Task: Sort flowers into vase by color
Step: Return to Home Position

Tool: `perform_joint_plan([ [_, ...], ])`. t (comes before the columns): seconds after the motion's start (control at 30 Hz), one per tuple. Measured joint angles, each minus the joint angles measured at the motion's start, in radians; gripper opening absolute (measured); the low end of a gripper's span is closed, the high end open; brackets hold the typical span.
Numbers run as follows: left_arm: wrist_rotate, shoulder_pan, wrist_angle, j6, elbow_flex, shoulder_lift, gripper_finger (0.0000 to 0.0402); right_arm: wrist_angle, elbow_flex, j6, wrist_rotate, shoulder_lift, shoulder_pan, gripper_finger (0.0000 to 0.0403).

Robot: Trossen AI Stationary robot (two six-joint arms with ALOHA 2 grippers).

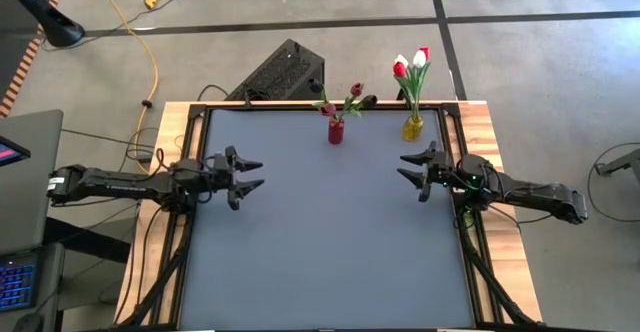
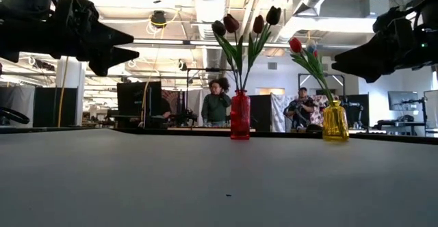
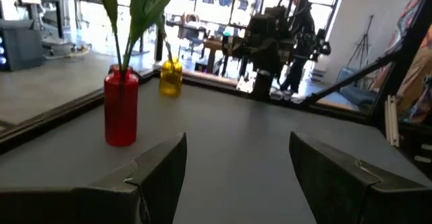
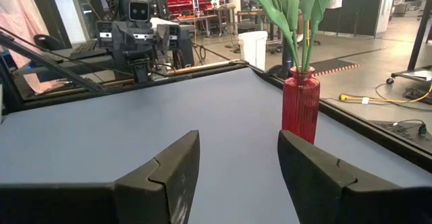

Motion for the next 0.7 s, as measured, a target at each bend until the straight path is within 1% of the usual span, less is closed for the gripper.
perform_joint_plan([
  [0.13,-0.002,0.0,-0.061,0.0,0.0,0.0,0.0251,0.0,0.0,0.0,0.0,0.0,0.0,0.0225],
  [0.53,-0.003,0.0,-0.336,0.0,0.0,0.001,0.0251,0.001,-0.001,0.0,0.0,0.0,0.0,0.0225],
  [0.6,-0.011,0.0,-0.318,0.012,0.0,0.0,0.0251,0.001,-0.001,0.0,0.0,0.0,0.0,0.0225],
  [0.7,-0.053,0.0,-0.219,0.007,0.0,0.0,0.0251,0.001,-0.001,0.0,0.0,0.0,0.0,0.0225],
])
